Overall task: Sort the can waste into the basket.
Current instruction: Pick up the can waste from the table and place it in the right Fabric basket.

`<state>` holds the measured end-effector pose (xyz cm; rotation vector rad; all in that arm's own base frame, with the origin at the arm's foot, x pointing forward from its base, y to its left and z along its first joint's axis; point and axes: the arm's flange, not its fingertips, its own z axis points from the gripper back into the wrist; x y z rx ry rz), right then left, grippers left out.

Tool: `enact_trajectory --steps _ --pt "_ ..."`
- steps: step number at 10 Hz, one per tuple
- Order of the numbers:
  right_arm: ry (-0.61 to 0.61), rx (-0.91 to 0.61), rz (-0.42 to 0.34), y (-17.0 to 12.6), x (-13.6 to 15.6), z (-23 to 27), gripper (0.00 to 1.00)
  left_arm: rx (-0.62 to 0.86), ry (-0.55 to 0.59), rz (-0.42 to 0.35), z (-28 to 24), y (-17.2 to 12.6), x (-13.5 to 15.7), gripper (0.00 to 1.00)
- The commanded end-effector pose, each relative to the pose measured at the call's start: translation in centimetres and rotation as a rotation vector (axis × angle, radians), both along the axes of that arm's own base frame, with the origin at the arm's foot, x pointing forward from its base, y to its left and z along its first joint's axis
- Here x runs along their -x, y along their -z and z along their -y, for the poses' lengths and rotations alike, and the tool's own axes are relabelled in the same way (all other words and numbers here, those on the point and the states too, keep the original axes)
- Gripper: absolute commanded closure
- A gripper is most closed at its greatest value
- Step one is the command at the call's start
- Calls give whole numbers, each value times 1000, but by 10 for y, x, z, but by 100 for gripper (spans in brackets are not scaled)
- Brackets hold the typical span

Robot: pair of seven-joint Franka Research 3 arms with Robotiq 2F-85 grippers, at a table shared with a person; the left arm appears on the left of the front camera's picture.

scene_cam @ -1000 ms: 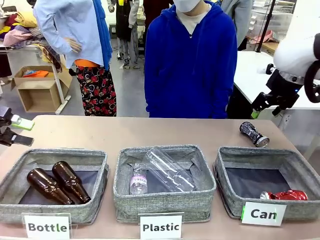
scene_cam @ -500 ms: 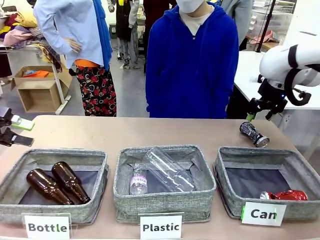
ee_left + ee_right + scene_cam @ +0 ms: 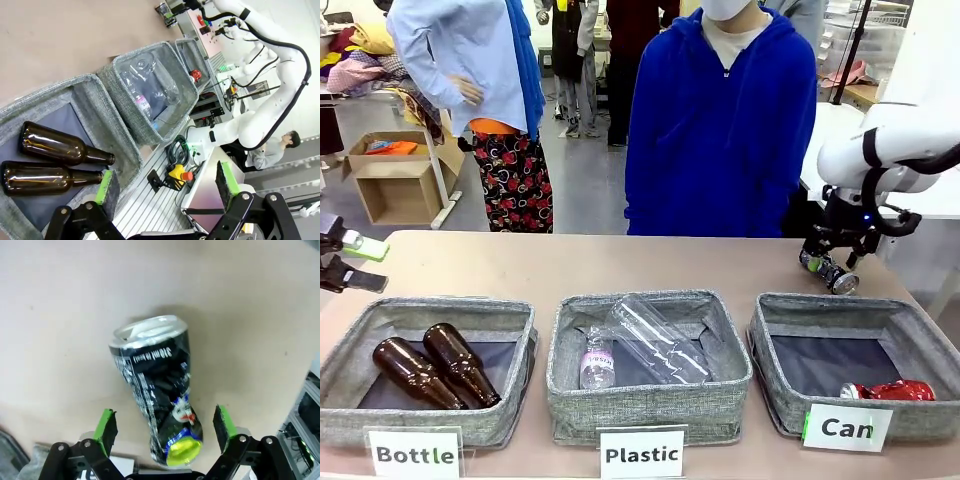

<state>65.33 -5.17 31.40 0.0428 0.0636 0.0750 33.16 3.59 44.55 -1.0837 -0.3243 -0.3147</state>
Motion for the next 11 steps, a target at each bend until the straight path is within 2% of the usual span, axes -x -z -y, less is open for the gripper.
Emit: enact_trajectory --steps 1,3,4,5,6,7,10,11 --pt "25 38 -26 10 -13 -10 0 1 4 -8 -1 -1 2 0" --pt "19 51 -16 13 -12 -11 0 1 4 -8 -1 -1 2 0" --pt "27 42 -11 13 -12 -11 27 1 4 -8 -1 -1 2 0" --pt "34 50 -9 12 -13 -11 60 1 4 -8 -1 -1 2 0" --pt "35 50 -16 12 -12 -13 86 1 4 -8 -1 -1 2 0" --pt "29 49 -22 12 -12 -14 100 1 4 -8 -1 -1 2 0" --pt "23 50 -11 6 -10 -15 97 1 4 -8 -1 -1 2 0" --pt "19 53 -11 5 -9 -16 100 1 4 -8 -1 -1 2 0"
